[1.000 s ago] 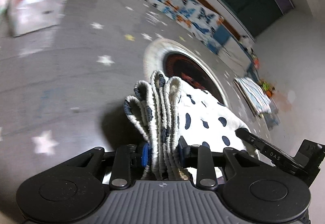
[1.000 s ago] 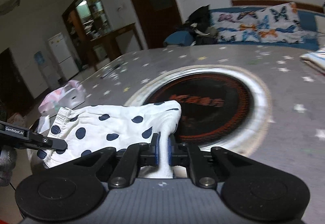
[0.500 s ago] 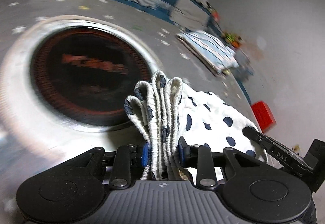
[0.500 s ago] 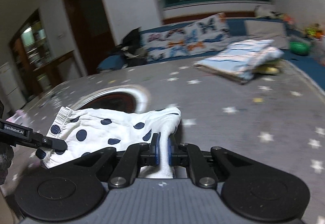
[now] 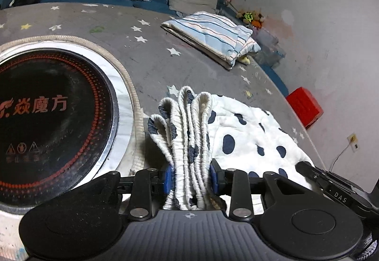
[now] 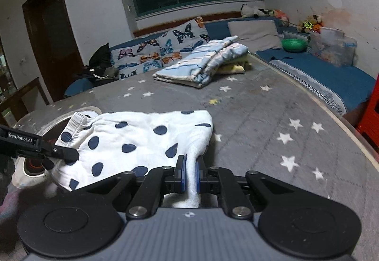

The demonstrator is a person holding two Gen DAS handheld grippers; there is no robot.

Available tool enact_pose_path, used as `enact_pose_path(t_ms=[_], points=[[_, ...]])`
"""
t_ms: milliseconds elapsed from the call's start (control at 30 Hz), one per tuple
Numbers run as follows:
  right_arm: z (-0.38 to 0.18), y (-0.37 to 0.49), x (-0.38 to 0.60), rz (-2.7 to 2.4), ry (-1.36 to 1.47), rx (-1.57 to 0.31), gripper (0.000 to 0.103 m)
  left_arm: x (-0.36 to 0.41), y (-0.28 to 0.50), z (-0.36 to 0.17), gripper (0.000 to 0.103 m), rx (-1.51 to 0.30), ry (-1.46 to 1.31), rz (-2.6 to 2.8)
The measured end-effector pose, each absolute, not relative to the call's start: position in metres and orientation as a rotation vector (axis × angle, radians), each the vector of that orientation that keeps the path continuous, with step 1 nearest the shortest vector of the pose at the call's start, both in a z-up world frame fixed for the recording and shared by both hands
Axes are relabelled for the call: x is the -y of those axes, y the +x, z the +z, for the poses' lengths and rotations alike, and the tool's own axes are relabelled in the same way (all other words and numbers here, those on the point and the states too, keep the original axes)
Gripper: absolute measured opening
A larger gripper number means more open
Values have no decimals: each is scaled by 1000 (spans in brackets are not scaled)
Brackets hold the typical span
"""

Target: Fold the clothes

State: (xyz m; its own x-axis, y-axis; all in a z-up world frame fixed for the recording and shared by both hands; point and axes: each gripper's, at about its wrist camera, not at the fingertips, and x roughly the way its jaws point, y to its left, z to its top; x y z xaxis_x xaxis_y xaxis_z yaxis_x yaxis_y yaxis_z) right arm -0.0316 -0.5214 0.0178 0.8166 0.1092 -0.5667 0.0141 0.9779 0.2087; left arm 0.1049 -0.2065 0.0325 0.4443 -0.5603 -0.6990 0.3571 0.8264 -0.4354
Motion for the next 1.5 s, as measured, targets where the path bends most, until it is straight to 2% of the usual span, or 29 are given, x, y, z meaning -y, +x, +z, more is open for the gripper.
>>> enact_pose_path(t_ms=[167, 233, 333, 400, 533, 600, 700, 867, 1167, 1267, 1367, 1467, 1500], points=[[12, -32, 524, 52, 202, -628, 15, 206, 107, 35, 50, -945, -189, -552], [12, -32, 525, 50, 199, -623, 21, 204, 108, 38, 51, -939, -180, -544], [14, -33, 524, 39, 191, -614, 24, 203, 109, 45, 58, -913, -165, -529], [16, -31, 523, 31, 184, -608, 33, 203, 110, 52, 58, -876, -140, -515], [21, -24, 520, 35, 171, -597, 36, 210, 112, 63, 56, -802, -87, -487], [22, -16, 516, 48, 167, -597, 40, 217, 115, 64, 47, -781, -68, -493], [22, -4, 510, 74, 167, -607, 40, 227, 122, 59, 42, -775, -33, -501], [22, 21, 502, 105, 173, -629, 40, 228, 131, 49, 42, -791, -17, -481], [14, 67, 495, 103, 188, -721, 42, 229, 137, 44, 44, -805, -1, -463], [14, 68, 495, 94, 189, -724, 43, 229, 136, 46, 52, -806, -4, -456], [21, 60, 490, 102, 177, -704, 54, 230, 131, 48, 55, -804, -3, -461], [25, 50, 482, 126, 154, -695, 55, 228, 127, 47, 58, -805, -3, -457], [26, 47, 479, 138, 151, -695, 59, 228, 126, 47, 58, -805, -4, -456]])
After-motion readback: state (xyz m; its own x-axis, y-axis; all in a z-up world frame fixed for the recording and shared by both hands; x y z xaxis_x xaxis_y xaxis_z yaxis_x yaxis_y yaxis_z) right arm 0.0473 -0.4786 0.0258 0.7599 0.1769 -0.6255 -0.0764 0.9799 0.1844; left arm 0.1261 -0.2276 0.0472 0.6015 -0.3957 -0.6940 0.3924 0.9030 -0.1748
